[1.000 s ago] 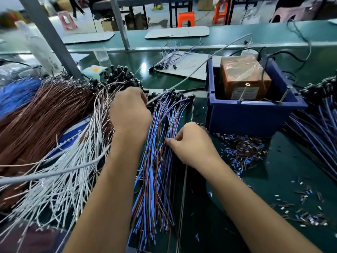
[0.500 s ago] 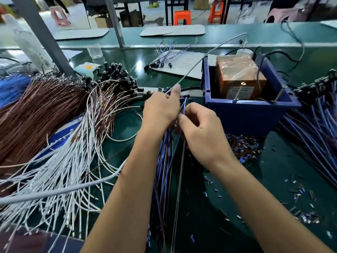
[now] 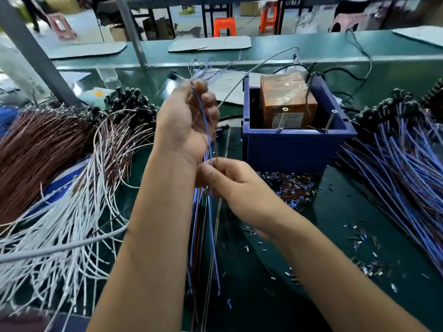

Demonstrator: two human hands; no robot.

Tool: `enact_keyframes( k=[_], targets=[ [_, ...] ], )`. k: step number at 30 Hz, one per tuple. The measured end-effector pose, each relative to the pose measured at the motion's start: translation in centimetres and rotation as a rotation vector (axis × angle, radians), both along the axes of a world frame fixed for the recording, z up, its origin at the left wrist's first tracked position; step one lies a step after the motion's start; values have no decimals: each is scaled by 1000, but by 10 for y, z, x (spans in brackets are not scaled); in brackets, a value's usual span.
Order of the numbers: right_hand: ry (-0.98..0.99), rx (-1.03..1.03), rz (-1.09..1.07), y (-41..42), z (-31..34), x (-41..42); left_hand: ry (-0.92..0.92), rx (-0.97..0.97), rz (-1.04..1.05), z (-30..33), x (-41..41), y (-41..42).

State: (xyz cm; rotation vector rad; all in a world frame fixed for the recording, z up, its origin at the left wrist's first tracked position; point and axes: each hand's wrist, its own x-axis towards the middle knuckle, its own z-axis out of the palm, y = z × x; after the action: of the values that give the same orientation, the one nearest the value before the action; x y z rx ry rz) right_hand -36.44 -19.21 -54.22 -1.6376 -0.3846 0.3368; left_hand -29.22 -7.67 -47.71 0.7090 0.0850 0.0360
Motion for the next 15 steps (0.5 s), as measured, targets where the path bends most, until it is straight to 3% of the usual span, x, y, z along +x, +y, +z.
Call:
enact_keyframes(
  k=[4, 7, 11, 13, 15],
  targets=[
    [76, 253, -13, -28, 7, 11, -85, -246, 94, 19, -1, -2],
    [-77, 171, -51, -70, 11, 23, -191, -240, 161, 29, -7, 3],
    [-279, -241, -111, -135, 9, 31, -338, 199, 302, 21, -22, -11],
    [-354, -482, -193, -162, 2, 32, -491, 546, 409, 7, -29, -31],
    [-363, -533, -312, -181, -7, 30, -665, 918, 484, -12, -34, -53]
  ],
)
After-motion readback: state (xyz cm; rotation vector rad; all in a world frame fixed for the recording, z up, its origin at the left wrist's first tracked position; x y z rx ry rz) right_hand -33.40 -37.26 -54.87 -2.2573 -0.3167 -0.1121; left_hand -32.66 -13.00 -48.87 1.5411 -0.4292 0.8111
